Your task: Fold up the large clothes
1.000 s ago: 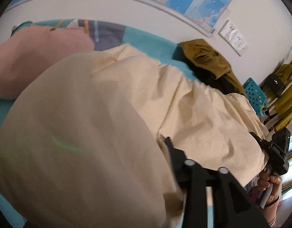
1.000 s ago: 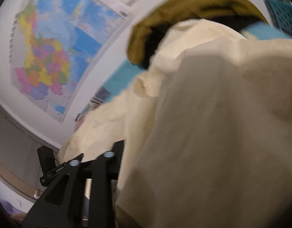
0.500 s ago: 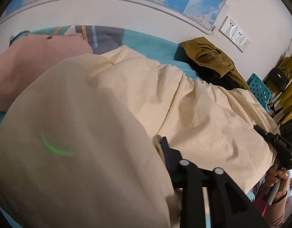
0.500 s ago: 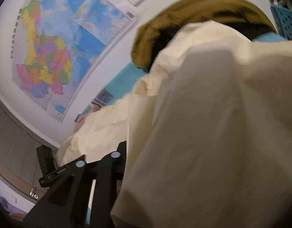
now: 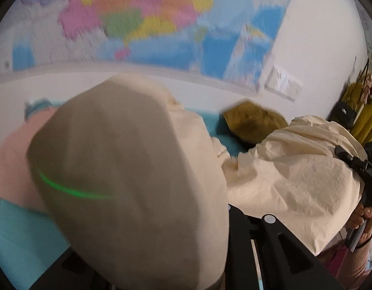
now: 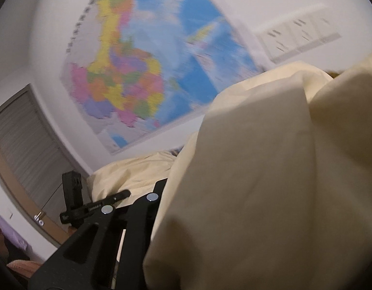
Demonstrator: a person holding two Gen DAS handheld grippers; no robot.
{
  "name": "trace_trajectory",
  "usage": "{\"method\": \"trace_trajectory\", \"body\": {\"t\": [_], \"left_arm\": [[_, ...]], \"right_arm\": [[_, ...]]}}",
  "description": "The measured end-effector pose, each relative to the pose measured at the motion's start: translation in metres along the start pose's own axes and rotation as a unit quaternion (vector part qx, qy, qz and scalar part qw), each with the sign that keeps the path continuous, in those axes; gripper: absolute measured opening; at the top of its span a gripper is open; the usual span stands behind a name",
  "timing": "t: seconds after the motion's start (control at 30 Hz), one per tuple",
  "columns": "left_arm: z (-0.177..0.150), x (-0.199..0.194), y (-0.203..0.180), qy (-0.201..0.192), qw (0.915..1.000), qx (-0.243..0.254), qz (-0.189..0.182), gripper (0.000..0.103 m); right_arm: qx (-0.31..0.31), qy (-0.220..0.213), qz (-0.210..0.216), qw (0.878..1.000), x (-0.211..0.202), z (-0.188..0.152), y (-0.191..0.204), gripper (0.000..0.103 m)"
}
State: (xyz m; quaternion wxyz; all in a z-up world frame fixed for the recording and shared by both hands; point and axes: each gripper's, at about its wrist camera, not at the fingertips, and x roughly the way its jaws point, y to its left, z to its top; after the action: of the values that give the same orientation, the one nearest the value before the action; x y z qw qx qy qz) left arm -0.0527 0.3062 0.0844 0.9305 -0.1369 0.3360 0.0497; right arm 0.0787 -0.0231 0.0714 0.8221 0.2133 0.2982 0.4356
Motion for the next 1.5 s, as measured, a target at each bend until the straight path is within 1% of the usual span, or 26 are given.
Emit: {"method": "trace_trajectory", "body": {"t": [0.03, 0.13, 0.2, 0.27, 0.37, 0.4, 0.5, 0.6, 0.67, 0.73, 0.77, 0.83, 0.9, 0.93, 0.97, 1.0, 1.03, 1.07, 1.1, 1.17, 1.2, 1.27, 1.3, 1.4, 1.43, 1.5], "left_arm": [[0.011, -0.011, 0.008, -0.014, 0.9999, -0.005, 0.004, 0.015], [0.039, -0.037, 0.029, -0.053, 0.9979, -0.008, 0.036, 0.015], [0.056, -0.052, 0.045, -0.074, 0.9948, -0.007, 0.069, 0.015], [0.069, -0.063, 0.059, -0.089, 0.9908, -0.014, 0.101, 0.015], [0.091, -0.076, 0.086, -0.113, 0.9804, -0.022, 0.16, 0.015], [0.098, -0.08, 0.098, -0.121, 0.9751, -0.023, 0.185, 0.015], [0.114, -0.088, 0.128, -0.132, 0.9622, -0.037, 0.235, 0.015], [0.127, -0.088, 0.163, -0.132, 0.9503, -0.054, 0.277, 0.015], [0.132, -0.09, 0.19, -0.129, 0.9442, -0.07, 0.295, 0.015], [0.136, -0.087, 0.215, -0.127, 0.9371, -0.077, 0.316, 0.015], [0.135, -0.085, 0.232, -0.13, 0.9329, -0.09, 0.323, 0.015], [0.13, -0.077, 0.257, -0.13, 0.9265, -0.1, 0.339, 0.015], [0.118, -0.06, 0.291, -0.117, 0.9206, -0.125, 0.351, 0.015], [0.107, -0.045, 0.312, -0.1, 0.9162, -0.148, 0.359, 0.015], [0.092, -0.027, 0.337, -0.075, 0.9119, -0.178, 0.362, 0.015], [0.083, -0.017, 0.35, -0.057, 0.9085, -0.191, 0.367, 0.015], [0.063, 0.002, 0.373, -0.021, 0.8988, -0.222, 0.377, 0.015], [0.05, 0.011, 0.386, -0.007, 0.896, -0.237, 0.375, 0.017], [0.04, 0.014, 0.394, -0.001, 0.8953, -0.248, 0.37, 0.019], [0.028, 0.016, 0.4, -0.003, 0.8969, -0.265, 0.354, 0.024], [0.026, 0.016, 0.4, -0.001, 0.8981, -0.261, 0.354, 0.026], [0.025, 0.013, 0.398, 0.003, 0.8984, -0.253, 0.359, 0.03], [0.028, 0.016, 0.397, 0.008, 0.8975, -0.252, 0.362, 0.032], [0.029, 0.007, 0.385, 0.011, 0.8945, -0.241, 0.376, 0.04], [0.036, 0.011, 0.38, 0.006, 0.8939, -0.236, 0.381, 0.042], [0.024, -0.01, 0.366, -0.009, 0.8909, -0.228, 0.392, 0.057]], "right_arm": [[-0.012, -0.001, 0.014, 1.0, 0.009, 0.008, 0.01, 0.016], [-0.03, -0.003, 0.042, 0.999, 0.034, 0.026, 0.032, 0.016], [-0.041, -0.004, 0.068, 0.997, 0.062, 0.04, 0.049, 0.016], [-0.044, 0.004, 0.096, 0.994, 0.09, 0.052, 0.064, 0.016], [-0.053, 0.015, 0.127, 0.99, 0.133, 0.064, 0.089, 0.016], [-0.06, 0.019, 0.136, 0.989, 0.148, 0.066, 0.097, 0.016], [-0.067, 0.025, 0.16, 0.985, 0.194, 0.069, 0.119, 0.016], [-0.066, 0.04, 0.181, 0.98, 0.242, 0.065, 0.138, 0.016], [-0.06, 0.046, 0.189, 0.979, 0.266, 0.06, 0.147, 0.016], [-0.07, 0.041, 0.192, 0.978, 0.292, 0.05, 0.157, 0.016], [-0.068, 0.043, 0.197, 0.977, 0.301, 0.044, 0.159, 0.016], [-0.072, 0.058, 0.194, 0.977, 0.331, 0.021, 0.162, 0.016], [-0.047, 0.101, 0.198, 0.974, 0.36, -0.004, 0.155, 0.016], [-0.045, 0.133, 0.174, 0.975, 0.38, -0.027, 0.15, 0.016], [-0.038, 0.171, 0.161, 0.971, 0.396, -0.046, 0.144, 0.019], [-0.033, 0.198, 0.155, 0.967, 0.405, -0.058, 0.139, 0.021], [-0.031, 0.23, 0.141, 0.962, 0.414, -0.074, 0.134, 0.025], [-0.029, 0.244, 0.136, 0.96, 0.415, -0.086, 0.128, 0.031], [-0.026, 0.246, 0.139, 0.959, 0.412, -0.089, 0.123, 0.035], [-0.024, 0.259, 0.142, 0.955, 0.398, -0.089, 0.117, 0.053], [-0.029, 0.267, 0.144, 0.953, 0.389, -0.087, 0.115, 0.056], [-0.037, 0.275, 0.148, 0.949, 0.366, -0.082, 0.107, 0.074], [-0.039, 0.278, 0.156, 0.947, 0.355, -0.079, 0.102, 0.076], [-0.077, 0.275, 0.127, 0.95, 0.311, -0.07, 0.082, 0.076], [-0.094, 0.266, 0.103, 0.954, 0.295, -0.066, 0.074, 0.076], [-0.108, 0.25, 0.079, 0.959, 0.284, -0.055, 0.063, 0.066]]}}
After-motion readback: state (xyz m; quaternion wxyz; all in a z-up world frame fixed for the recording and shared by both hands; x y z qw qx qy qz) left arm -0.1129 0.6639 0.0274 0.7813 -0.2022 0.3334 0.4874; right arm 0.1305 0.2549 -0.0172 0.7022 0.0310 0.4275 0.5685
